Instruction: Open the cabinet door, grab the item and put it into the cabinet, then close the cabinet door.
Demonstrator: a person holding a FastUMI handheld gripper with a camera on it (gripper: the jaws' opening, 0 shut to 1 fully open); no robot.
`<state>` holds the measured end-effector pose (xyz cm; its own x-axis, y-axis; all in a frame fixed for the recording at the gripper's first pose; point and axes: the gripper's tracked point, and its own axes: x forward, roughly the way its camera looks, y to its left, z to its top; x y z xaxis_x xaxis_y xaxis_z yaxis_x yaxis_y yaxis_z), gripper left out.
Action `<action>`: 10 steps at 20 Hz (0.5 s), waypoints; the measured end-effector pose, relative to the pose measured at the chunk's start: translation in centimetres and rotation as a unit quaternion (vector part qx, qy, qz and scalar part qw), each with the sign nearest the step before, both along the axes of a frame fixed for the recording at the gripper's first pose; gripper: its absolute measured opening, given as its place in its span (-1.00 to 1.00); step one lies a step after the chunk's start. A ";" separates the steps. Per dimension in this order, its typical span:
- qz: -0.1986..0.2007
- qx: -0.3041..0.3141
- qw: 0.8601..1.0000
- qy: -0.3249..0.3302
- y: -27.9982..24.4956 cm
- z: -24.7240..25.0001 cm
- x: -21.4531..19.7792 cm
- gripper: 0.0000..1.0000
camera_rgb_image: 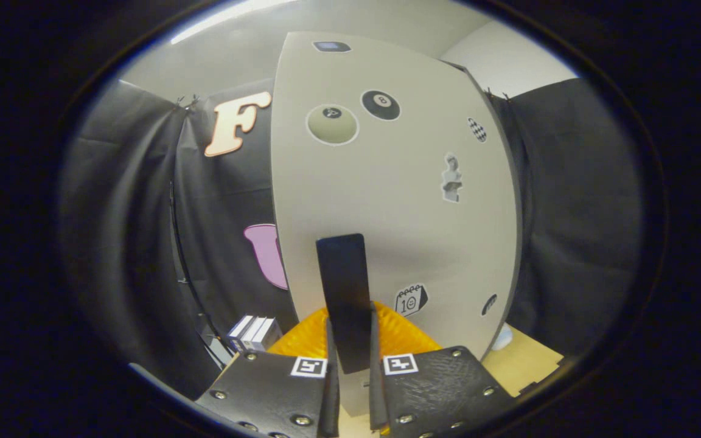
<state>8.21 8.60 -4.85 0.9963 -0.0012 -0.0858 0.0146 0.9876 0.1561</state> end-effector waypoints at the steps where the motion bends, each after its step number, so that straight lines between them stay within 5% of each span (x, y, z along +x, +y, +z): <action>1: 0.000 0.001 1.000 -0.003 -0.4 0.2 -0.7 -0.61; 10: 0.010 0.016 1.000 0.004 -5.8 0.3 -7.6 -0.62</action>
<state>0.63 2.79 -4.52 0.9954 0.0224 -0.0928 -0.0046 0.9824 0.1869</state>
